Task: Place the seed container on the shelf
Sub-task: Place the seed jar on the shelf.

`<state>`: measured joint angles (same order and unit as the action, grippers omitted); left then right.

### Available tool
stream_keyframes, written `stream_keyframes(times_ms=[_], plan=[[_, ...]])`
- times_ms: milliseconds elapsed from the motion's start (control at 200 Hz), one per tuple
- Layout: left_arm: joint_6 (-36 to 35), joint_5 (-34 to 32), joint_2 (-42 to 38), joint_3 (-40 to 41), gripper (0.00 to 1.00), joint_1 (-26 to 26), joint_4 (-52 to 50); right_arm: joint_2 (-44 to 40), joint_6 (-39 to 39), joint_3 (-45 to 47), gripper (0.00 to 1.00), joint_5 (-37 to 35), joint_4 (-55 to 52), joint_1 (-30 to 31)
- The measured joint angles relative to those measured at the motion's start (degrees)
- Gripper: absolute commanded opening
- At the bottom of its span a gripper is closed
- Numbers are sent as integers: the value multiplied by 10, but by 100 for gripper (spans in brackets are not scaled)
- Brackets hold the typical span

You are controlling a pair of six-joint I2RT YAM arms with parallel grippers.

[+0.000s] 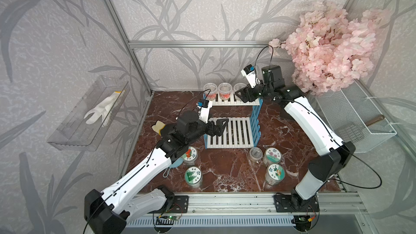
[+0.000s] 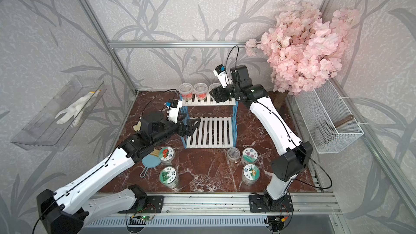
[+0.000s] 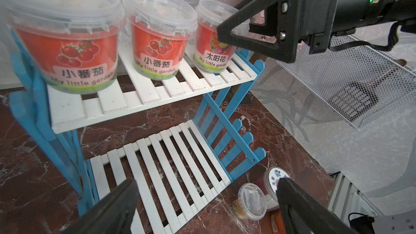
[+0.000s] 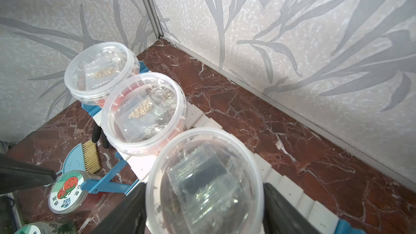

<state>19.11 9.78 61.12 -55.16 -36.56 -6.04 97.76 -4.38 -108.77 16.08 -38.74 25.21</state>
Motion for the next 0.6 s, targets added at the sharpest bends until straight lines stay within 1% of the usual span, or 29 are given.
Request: stream_keyframes(times_ms=[600], plan=[[0,0,0,0,100,3,-6,-1,2,29,78,0,39,0]])
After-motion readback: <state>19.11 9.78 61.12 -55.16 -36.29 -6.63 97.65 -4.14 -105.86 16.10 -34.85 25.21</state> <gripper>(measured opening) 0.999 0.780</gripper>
